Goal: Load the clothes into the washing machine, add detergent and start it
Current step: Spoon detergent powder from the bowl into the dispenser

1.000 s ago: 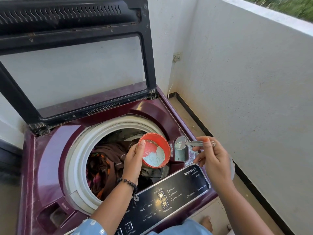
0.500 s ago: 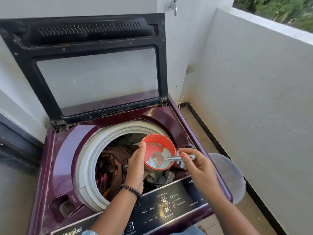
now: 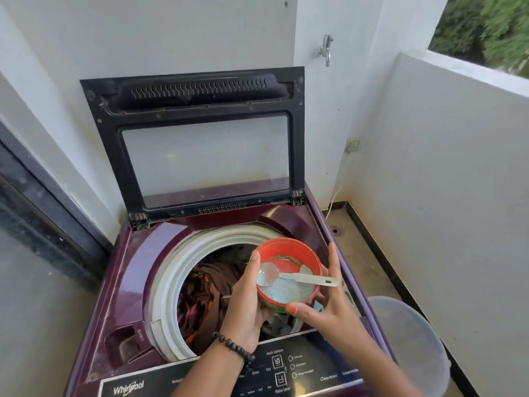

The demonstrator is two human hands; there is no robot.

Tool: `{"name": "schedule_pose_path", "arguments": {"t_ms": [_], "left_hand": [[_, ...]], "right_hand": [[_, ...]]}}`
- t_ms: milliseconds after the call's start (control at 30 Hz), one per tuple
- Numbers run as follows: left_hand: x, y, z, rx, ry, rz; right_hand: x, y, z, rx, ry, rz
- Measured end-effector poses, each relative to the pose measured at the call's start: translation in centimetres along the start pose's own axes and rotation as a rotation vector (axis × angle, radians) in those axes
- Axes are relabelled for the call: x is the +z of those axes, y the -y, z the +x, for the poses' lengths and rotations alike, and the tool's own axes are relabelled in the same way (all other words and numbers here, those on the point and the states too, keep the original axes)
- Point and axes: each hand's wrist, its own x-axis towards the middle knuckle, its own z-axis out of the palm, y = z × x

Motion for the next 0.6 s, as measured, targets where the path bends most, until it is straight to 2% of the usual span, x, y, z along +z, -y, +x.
{"name": "schedule_pose_path", "arguments": {"t_ms": [167,600], "left_hand": [[2.3,-0.5,-0.9,0.041,0.019,0.014],[12.0,0.1,-1.3,0.114,0.233,0.187]], "right_hand": [[-2.0,0.9,0.5,-0.084,0.068,-0.033],[-12.3,3.2,-0.6,-0.244,-0.148,-0.083]]}}
